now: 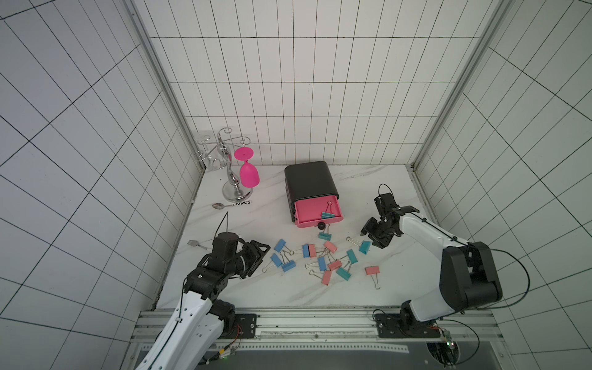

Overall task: Put the binder clips in the drawer according to color
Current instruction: Pick up the binder clip at the center of the board.

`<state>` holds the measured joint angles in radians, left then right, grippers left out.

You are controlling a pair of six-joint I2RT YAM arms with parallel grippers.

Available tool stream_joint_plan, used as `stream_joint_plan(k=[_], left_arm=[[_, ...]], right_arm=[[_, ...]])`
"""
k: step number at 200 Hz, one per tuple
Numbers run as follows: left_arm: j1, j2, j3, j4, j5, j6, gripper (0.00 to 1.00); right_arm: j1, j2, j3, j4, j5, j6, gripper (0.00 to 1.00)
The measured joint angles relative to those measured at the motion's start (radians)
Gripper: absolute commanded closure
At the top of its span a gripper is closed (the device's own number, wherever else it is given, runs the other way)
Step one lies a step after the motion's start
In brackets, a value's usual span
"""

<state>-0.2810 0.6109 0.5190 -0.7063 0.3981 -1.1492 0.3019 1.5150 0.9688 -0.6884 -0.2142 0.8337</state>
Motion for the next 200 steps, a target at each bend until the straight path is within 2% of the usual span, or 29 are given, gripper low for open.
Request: stream_joint_plan(k=[45, 83, 110, 143, 200], left_arm=[[0.0, -0.002, -0.003, 0.002, 0.0, -0.006, 0.35], [0.0, 0.003, -0.009, 0.008, 0.003, -0.006, 0.35], [0.0, 0.013, -0.009, 0.014, 0.008, -0.006, 0.34], [0.0, 0.02, -0.009, 0.015, 0.015, -0.006, 0.34], [0.0, 0.021, -0.009, 0.015, 0.019, -0.006, 0.34]], right_arm=[[0.011, -0.078, -0.042, -0.034, 0.0, -0.05, 0.43], [0.059, -0.079, -0.019, -0.102, 0.082, -0.154, 0.32], [0.051, -0.075, -0.005, -0.114, 0.135, -0.228, 0.27], [0.031, 0.011, 0.042, -0.092, 0.139, -0.313, 0.27], [0.022, 0.171, 0.098, -0.038, 0.055, -0.425, 0.27]])
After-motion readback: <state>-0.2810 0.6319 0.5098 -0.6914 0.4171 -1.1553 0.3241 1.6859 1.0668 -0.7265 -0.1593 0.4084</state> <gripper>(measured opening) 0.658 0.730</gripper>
